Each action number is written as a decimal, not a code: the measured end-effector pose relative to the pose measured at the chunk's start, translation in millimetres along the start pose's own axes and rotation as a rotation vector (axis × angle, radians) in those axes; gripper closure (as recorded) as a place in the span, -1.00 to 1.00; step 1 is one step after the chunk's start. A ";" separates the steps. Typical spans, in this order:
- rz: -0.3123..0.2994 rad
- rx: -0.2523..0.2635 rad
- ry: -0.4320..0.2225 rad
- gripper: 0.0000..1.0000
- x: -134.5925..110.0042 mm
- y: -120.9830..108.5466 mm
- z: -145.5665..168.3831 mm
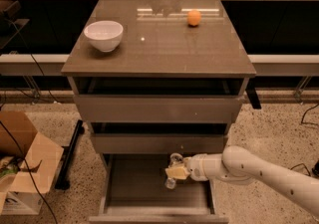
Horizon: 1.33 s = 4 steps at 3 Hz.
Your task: Place redbull can into bottom drawer
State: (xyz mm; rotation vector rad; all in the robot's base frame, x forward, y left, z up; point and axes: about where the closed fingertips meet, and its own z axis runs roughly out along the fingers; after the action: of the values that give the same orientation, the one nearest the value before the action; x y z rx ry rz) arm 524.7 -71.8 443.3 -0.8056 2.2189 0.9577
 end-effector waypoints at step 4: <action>0.102 0.090 -0.024 1.00 99.4 -52.0 141.7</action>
Offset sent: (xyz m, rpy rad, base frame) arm -0.0006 0.0456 -0.1251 -0.0059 0.0030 -0.1334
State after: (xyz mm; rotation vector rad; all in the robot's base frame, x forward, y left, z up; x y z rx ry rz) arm 535.9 -20.0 270.5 -0.6424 2.2831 0.9032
